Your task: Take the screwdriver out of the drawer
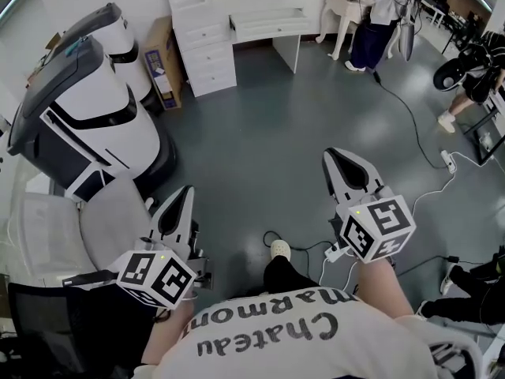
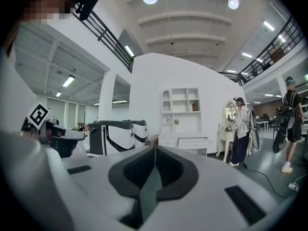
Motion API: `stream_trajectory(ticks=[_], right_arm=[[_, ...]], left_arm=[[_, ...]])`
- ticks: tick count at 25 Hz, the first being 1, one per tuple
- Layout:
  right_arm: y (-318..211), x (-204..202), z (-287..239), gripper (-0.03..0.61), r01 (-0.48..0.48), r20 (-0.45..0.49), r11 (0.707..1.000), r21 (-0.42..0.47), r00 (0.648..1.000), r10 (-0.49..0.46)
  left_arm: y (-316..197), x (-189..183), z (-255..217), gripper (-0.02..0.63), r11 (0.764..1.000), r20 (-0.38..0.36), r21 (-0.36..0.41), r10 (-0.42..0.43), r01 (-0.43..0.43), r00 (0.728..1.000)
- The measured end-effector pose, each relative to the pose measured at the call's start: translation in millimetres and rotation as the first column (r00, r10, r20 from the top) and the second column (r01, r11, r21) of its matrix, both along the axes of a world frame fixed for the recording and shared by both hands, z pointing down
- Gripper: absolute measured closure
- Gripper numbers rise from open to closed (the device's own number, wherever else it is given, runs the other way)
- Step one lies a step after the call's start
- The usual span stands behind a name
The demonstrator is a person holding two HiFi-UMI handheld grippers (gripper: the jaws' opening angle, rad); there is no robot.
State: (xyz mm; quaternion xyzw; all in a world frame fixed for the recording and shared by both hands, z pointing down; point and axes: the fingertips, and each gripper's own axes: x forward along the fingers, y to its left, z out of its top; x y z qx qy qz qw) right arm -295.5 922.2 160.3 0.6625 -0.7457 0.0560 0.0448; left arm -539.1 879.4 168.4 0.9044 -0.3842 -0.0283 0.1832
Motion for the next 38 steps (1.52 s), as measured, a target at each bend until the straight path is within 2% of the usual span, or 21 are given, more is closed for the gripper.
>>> stream_trajectory(ticks=[10,19,25,32,38], right_arm=[[-106.1,57.5,-27.4,0.549,0.021,-0.021,0.999,0.033,1.0,-0.021],[-165.6,131.0,-35.6,0.549,-0.012,-0.055,0.998,0.067,0.998,0.015],[-187.5,160.7,-30.5,0.549,-0.01,-0.062,0.997,0.079,0.998,0.015],[-192.5,172.2,-11.0,0.549,-0.008,-0.047,0.998,0.061,0.999,0.011],[-186.0,197.6,-5.1,0.549,-0.056,-0.029,0.997,0.056,0.998,0.058]], left_arm=[[-105.7,60.3,-32.4,0.591,0.999,-0.02,0.041,-0.006,0.007,1.0],[-175.6,128.2,-40.5,0.591,0.995,-0.039,0.102,0.008,-0.004,0.999],[-193.5,158.5,-34.8,0.591,0.994,-0.048,0.111,0.021,-0.016,0.999],[-200.8,164.2,-16.8,0.591,0.997,-0.032,0.075,0.007,-0.004,0.999],[-203.3,183.3,-16.0,0.591,0.995,-0.017,0.09,0.033,-0.032,0.999]])
